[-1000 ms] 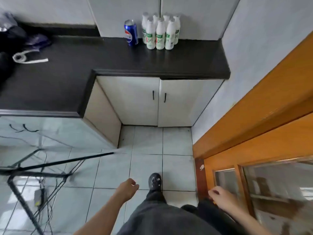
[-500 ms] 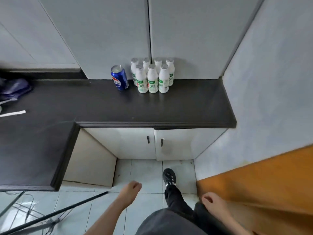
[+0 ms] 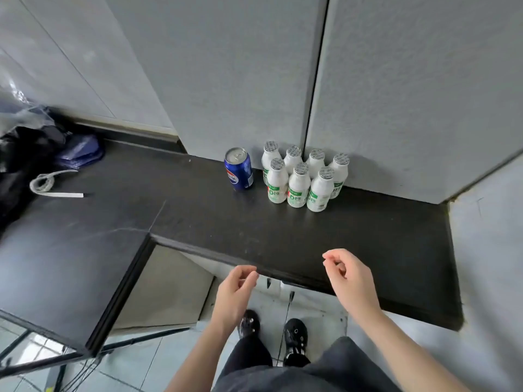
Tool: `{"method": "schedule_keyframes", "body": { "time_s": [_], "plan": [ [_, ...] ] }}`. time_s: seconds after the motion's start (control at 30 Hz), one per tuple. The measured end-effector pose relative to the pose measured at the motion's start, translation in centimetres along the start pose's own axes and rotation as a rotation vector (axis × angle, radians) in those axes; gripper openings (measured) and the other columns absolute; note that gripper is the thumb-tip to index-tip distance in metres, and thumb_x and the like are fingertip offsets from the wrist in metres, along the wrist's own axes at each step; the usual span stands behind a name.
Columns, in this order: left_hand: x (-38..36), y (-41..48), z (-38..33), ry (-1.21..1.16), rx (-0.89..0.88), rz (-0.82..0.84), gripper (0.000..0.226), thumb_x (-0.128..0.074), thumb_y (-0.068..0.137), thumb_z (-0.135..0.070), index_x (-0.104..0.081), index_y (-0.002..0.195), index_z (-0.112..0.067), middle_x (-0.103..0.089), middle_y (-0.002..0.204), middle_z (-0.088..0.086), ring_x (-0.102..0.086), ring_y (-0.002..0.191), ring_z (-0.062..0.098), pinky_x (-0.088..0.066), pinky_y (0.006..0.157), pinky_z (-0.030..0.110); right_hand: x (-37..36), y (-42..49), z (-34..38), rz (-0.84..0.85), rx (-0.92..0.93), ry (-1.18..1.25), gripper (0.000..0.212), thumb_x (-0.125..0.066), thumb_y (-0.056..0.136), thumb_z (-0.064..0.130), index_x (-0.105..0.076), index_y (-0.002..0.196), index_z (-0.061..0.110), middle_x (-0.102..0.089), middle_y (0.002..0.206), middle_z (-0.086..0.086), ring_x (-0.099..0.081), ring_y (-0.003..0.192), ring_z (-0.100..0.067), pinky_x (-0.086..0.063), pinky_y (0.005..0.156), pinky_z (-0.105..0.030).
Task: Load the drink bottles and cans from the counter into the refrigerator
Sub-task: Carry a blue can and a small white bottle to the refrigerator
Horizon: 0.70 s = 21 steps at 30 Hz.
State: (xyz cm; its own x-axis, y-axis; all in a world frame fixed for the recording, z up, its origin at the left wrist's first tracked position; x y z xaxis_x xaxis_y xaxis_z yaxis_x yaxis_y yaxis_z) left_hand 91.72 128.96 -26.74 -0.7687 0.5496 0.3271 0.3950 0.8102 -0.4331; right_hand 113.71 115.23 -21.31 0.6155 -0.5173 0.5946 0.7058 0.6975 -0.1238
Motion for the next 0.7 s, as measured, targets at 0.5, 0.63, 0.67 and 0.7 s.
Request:
{"method": "schedule_keyframes", "body": {
  "time_s": [0.5,0.63,0.67,0.7],
  "plan": [
    [5.6,14.8,-15.4,0.142,-0.396,-0.268,0.04,-0.066,0.085,-0.021,-0.047,0.12,-0.021,-0.046,0.125,-0.007,-0.043,0.12,0.01,-0.037,0.1,0.026,1.9,10.0,5.7,-0.41,-0.065,-0.038,0.046,-0.067,0.083,0.017,-0.047,0.125,0.012,-0.047,0.116,0.004,-0.055,0.097,-0.014,-0.052,0.078,-0.035],
    [5.1,18.4,-16.5,0.181,-0.403,-0.174,0.068,-0.072,0.081,-0.021,-0.036,0.138,-0.012,-0.038,0.141,0.003,-0.037,0.13,0.018,-0.033,0.109,0.033,1.2,12.3,7.1,-0.47,-0.041,-0.12,0.051,-0.069,0.082,0.017,-0.047,0.127,0.004,-0.053,0.119,-0.007,-0.053,0.108,-0.022,-0.049,0.089,-0.041],
    [4.9,19.2,-16.5,0.199,-0.414,-0.144,0.071,-0.073,0.081,-0.023,-0.034,0.14,-0.012,-0.037,0.142,0.003,-0.036,0.131,0.017,-0.033,0.109,0.033,0.9,12.7,7.3,-0.471,-0.04,-0.144,0.051,-0.069,0.083,0.017,-0.047,0.127,0.002,-0.054,0.119,-0.009,-0.053,0.109,-0.023,-0.048,0.091,-0.04],
    [4.5,19.9,-16.5,0.212,-0.424,-0.115,0.073,-0.074,0.08,-0.024,-0.033,0.141,-0.013,-0.037,0.142,0.002,-0.036,0.131,0.017,-0.034,0.109,0.033,0.7,13.0,7.3,-0.471,-0.046,-0.158,0.05,-0.067,0.084,0.017,-0.048,0.127,0.001,-0.055,0.118,-0.01,-0.052,0.11,-0.024,-0.046,0.093,-0.039]
  ]
}}
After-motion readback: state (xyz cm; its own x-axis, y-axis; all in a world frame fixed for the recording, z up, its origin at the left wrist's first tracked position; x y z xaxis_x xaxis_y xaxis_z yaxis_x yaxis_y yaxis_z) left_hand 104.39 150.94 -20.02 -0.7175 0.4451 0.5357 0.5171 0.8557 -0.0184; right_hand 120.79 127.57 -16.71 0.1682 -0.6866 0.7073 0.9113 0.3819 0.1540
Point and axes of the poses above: each hand's wrist, its own y-axis towards the middle knuckle, its own x-axis out of the back of the hand, z = x × y, the point moved 9 cm from there along y, towards the middle knuckle
